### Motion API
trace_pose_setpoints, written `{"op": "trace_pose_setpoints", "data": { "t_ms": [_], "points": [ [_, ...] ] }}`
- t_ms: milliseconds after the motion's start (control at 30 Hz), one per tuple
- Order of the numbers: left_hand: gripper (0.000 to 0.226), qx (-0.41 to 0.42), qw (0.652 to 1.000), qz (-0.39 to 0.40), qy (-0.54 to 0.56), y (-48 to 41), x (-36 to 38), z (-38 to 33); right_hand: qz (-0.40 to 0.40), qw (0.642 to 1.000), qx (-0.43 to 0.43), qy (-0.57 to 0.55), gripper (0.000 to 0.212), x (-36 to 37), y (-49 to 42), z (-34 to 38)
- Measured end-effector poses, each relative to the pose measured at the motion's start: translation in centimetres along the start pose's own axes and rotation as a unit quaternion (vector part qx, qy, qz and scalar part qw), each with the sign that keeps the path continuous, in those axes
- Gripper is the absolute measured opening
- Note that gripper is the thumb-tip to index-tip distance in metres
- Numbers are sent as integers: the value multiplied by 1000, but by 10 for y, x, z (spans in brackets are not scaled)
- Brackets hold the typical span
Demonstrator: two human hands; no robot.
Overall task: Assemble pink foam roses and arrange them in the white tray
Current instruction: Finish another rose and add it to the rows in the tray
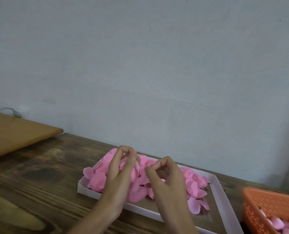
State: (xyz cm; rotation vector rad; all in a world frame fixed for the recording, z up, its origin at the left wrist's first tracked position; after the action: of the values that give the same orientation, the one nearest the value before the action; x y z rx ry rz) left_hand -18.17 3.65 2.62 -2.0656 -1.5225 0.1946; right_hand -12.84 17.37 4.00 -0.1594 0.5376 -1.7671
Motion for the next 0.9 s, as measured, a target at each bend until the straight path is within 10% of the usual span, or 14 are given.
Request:
{"op": "trace_pose_setpoints", "data": {
  "t_ms": [167, 633, 833, 900],
  "points": [
    [35, -28, 999, -7, 16, -4, -9, 10, 27, 984, -64, 161, 27, 1, 0, 12],
    [51, -77, 996, 51, 5, 2, 5, 34, 96, 975, -88, 180, 36, 21, 3, 12],
    [72, -34, 997, 64, -21, -3, 4, 13, 98, 994, -39, 17, 27, 9, -6, 9],
    [53, -49, 982, 18, 180, -7, -6, 29, 113, 991, 2, -66, 24, 1, -10, 10]
  ]
}}
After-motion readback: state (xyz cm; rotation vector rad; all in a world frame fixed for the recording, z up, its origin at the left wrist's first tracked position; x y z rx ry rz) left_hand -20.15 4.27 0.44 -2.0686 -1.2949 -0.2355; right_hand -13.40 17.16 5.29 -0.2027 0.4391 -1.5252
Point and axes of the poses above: each hand's wrist, its own y-axis away from the middle knuckle, its own x-axis out of the palm, z = x × y, the point moved 8 cm from there along -y, towards the middle knuckle, and after that the axes turned 10 degrees about z, right-handed, at the moved point
